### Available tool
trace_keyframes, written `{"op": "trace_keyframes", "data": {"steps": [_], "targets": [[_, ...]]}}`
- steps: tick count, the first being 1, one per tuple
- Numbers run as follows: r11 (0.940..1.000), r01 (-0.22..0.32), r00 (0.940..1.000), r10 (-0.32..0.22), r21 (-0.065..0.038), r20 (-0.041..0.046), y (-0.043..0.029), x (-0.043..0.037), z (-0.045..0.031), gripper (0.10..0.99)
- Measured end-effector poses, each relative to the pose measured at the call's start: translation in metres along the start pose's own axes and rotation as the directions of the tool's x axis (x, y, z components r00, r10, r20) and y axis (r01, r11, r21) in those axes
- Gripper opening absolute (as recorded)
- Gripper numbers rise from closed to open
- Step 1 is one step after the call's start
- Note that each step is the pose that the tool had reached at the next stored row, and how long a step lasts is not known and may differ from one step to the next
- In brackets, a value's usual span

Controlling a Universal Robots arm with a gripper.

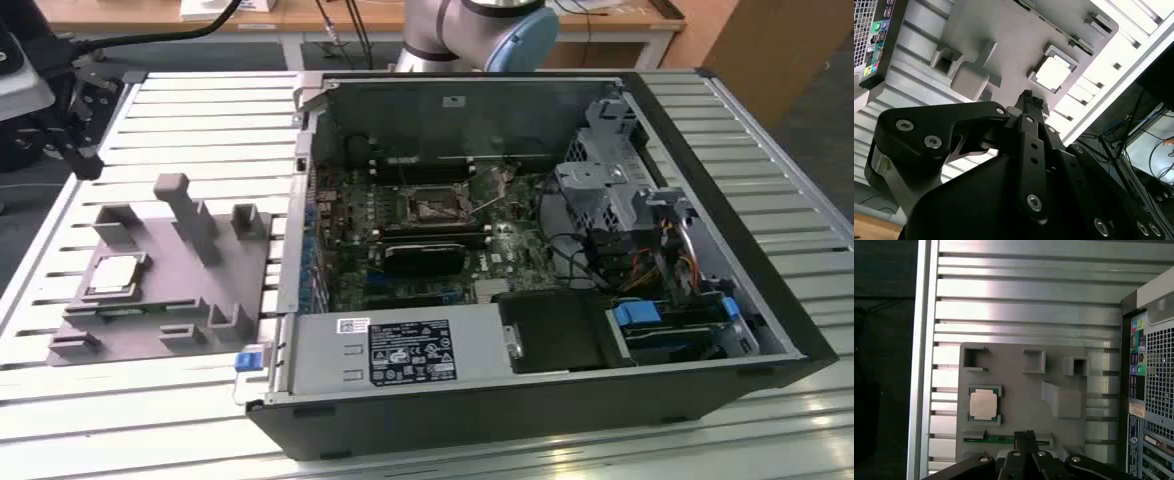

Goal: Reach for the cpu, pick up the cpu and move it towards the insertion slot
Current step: 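Reach for the cpu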

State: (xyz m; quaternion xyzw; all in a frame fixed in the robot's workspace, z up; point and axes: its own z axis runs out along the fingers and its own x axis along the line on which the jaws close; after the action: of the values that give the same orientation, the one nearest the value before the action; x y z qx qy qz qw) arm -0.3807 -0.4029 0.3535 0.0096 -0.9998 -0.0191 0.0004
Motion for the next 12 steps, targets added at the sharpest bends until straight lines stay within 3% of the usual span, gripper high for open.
{"op": "trace_keyframes", "data": {"steps": [8, 12], "targets": [[1.0000, 0.000, 1.0000, 0.000, 0.000, -0.0002, 0.0000, 0.0004, -0.0001, 0.106], [1.0000, 0.000, 1.0000, 0.000, 0.000, -0.0001, 0.0000, 0.0051, 0.0005, 0.106]]}}
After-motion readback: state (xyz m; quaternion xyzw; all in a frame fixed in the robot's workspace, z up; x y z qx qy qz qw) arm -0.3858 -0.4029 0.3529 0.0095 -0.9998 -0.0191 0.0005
